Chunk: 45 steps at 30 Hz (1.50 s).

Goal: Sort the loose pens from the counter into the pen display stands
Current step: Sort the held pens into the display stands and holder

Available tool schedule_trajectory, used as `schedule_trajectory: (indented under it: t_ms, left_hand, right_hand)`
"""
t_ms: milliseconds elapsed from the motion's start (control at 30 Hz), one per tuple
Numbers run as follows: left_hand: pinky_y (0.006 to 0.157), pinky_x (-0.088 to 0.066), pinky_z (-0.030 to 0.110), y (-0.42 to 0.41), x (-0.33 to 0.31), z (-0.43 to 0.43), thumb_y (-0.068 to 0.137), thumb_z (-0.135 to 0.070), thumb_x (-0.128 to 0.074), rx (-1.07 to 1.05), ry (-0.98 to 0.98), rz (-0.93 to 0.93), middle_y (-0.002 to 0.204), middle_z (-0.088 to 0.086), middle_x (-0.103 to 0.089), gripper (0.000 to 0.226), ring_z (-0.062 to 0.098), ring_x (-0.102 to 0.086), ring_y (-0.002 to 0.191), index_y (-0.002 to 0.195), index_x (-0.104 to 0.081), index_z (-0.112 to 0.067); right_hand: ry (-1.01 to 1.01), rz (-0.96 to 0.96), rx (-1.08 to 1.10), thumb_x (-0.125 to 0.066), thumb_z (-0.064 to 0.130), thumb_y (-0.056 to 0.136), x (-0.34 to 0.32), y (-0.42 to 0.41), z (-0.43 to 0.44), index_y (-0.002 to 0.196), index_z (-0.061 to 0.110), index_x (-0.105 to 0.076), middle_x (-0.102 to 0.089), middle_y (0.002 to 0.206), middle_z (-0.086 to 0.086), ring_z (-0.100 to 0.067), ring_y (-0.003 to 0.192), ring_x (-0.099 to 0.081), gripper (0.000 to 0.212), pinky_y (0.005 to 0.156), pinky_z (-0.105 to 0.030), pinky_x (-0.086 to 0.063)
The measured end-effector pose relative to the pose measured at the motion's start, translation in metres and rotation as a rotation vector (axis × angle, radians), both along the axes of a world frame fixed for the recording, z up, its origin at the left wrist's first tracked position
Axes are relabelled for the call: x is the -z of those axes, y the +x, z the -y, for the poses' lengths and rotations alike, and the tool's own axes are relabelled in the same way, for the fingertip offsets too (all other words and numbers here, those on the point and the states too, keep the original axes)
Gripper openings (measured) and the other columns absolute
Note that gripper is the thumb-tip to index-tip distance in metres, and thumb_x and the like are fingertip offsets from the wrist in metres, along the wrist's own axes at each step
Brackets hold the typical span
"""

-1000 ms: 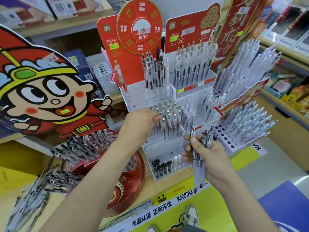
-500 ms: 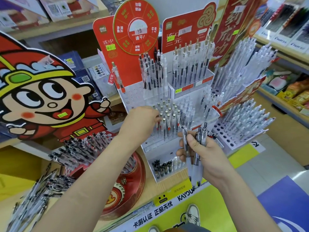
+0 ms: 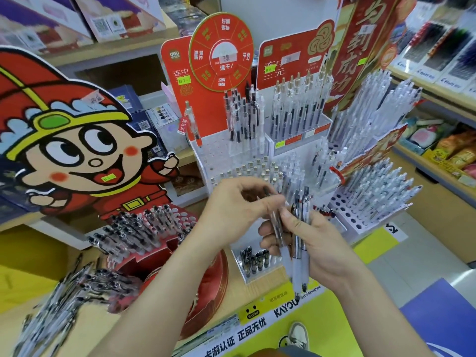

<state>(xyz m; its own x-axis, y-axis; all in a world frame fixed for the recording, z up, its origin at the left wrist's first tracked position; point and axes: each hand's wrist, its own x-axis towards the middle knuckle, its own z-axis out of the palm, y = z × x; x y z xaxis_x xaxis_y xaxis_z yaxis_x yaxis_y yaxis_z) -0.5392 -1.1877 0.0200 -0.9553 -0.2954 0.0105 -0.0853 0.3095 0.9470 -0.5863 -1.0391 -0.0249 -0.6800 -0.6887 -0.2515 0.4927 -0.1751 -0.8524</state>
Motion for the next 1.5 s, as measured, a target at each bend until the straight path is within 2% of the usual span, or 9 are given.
schedule_trajectory:
  t_ms: [133, 300, 500, 633, 767, 1000, 1167, 1333, 1500]
  left_hand:
    - [0.053, -0.051, 0.021, 0.027, -0.011, 0.025, 0.082, -0.011, -0.073, -0.16, 0.08, -0.066, 0.062, 0.001, -0.064, 0.003, 0.01, -0.057, 0.055, 0.08, -0.071, -0.01]
    - [0.061, -0.058, 0.028, 0.083, -0.028, 0.068, 0.074, -0.011, -0.078, -0.353, 0.016, -0.139, 0.072, 0.008, -0.072, 0.021, 0.024, -0.068, 0.064, 0.095, -0.071, -0.012]
    - [0.062, -0.055, 0.021, 0.155, -0.028, 0.109, 0.072, -0.01, -0.08, -0.568, -0.072, -0.169, 0.073, 0.001, -0.073, 0.013, 0.015, -0.07, 0.067, 0.08, -0.073, -0.018]
    - [0.06, -0.052, 0.019, 0.189, -0.022, 0.131, 0.073, -0.011, -0.08, -0.707, -0.158, -0.16, 0.07, 0.006, -0.071, 0.013, 0.016, -0.068, 0.064, 0.08, -0.072, -0.018]
    - [0.07, -0.054, 0.022, 0.21, -0.013, 0.136, 0.071, -0.014, -0.082, -0.792, -0.272, -0.138, 0.076, 0.001, -0.071, 0.018, 0.016, -0.068, 0.071, 0.078, -0.07, -0.026]
    - [0.064, -0.046, 0.012, 0.234, 0.03, 0.131, 0.07, -0.014, -0.082, -0.764, -0.38, 0.014, 0.072, -0.015, -0.068, 0.023, -0.001, -0.061, 0.064, 0.073, -0.066, -0.031]
    - [0.067, -0.049, 0.022, 0.231, 0.063, 0.134, 0.073, -0.019, -0.082, -0.784, -0.512, 0.134, 0.065, -0.027, -0.06, 0.014, -0.002, -0.059, 0.069, 0.081, -0.072, -0.023]
    - [0.065, -0.033, -0.003, 0.222, 0.077, 0.136, 0.074, -0.013, -0.08, -0.728, -0.641, 0.184, 0.073, -0.013, -0.064, 0.014, -0.008, -0.048, 0.071, 0.086, -0.075, -0.014]
    - [0.058, -0.031, 0.014, 0.222, 0.082, 0.143, 0.073, -0.021, -0.081, -0.7, -0.697, 0.246, 0.071, -0.01, -0.063, 0.014, 0.007, -0.048, 0.063, 0.085, -0.075, -0.017]
  right_hand:
    - [0.174, -0.031, 0.033, -0.063, 0.029, 0.084, 0.007, 0.007, 0.013, 0.107, -0.002, -0.064, -0.074, 0.096, -0.019, -0.033, 0.092, -0.071, 0.039, 0.083, -0.047, -0.057]
    - [0.259, -0.186, 0.007, -0.047, 0.024, 0.101, 0.002, 0.032, 0.039, 0.096, 0.003, -0.064, -0.051, 0.062, -0.008, -0.015, 0.041, -0.043, 0.027, 0.039, -0.02, -0.037]
    - [0.253, -0.014, -0.055, -0.049, 0.02, 0.099, 0.011, 0.066, 0.071, 0.111, 0.018, -0.047, -0.048, 0.069, -0.002, -0.012, 0.044, -0.031, 0.012, 0.04, -0.019, -0.018]
    - [0.187, -0.087, -0.011, -0.043, 0.006, 0.101, 0.011, 0.082, 0.084, 0.092, 0.012, -0.06, -0.043, 0.069, -0.004, -0.01, 0.049, -0.036, 0.02, 0.039, -0.02, -0.026]
    - [0.218, -0.254, -0.087, -0.047, 0.015, 0.102, 0.014, 0.09, 0.096, 0.096, 0.018, -0.069, -0.052, 0.062, 0.0, -0.012, 0.056, -0.052, 0.023, 0.056, -0.029, -0.042]
    - [0.168, -0.25, -0.255, -0.049, 0.014, 0.099, 0.017, 0.096, 0.115, 0.107, 0.014, -0.068, -0.071, 0.076, -0.007, -0.016, 0.078, -0.07, 0.02, 0.072, -0.023, -0.056]
    - [0.194, -0.316, -0.296, -0.052, 0.016, 0.097, 0.028, 0.098, 0.126, 0.1, 0.015, -0.068, -0.064, 0.07, -0.005, -0.018, 0.072, -0.064, 0.016, 0.065, -0.026, -0.05]
    - [0.213, -0.348, -0.368, -0.049, 0.039, 0.088, 0.034, 0.098, 0.13, 0.097, 0.018, -0.065, -0.062, 0.064, 0.0, -0.02, 0.069, -0.062, 0.029, 0.066, -0.028, -0.045]
    - [0.236, -0.342, -0.395, -0.044, 0.035, 0.095, 0.033, 0.103, 0.13, 0.098, 0.016, -0.063, -0.065, 0.066, 0.0, -0.011, 0.066, -0.058, 0.027, 0.062, -0.02, -0.045]
